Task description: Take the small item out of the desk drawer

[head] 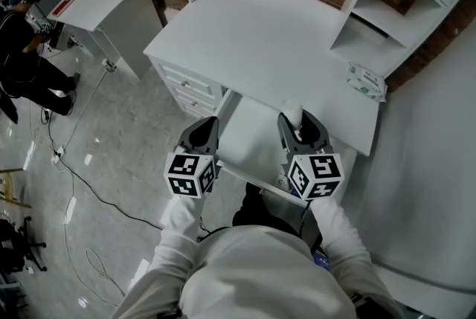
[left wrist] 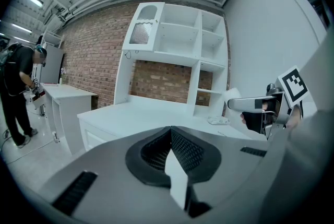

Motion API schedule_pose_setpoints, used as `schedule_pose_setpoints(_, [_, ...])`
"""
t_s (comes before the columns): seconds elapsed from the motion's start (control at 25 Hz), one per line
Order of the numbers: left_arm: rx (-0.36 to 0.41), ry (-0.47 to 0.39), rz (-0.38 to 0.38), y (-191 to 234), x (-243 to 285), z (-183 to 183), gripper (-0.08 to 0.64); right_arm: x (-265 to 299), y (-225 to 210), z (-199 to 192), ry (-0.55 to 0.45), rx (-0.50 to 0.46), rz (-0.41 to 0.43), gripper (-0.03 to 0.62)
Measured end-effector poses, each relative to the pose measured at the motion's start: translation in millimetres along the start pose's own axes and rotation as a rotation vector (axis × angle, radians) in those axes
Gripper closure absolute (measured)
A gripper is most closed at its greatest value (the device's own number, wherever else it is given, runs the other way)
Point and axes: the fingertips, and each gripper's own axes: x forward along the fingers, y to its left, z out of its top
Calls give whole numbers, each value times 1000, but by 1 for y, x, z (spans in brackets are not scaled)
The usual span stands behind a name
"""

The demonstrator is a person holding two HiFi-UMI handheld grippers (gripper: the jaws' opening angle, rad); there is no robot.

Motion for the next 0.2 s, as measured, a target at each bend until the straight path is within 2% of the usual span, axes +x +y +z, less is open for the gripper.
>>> schedule_pose_setpoints(0.2, [-2,1,2,4,-2,0,541,1,1,-2,2,13,-7,393])
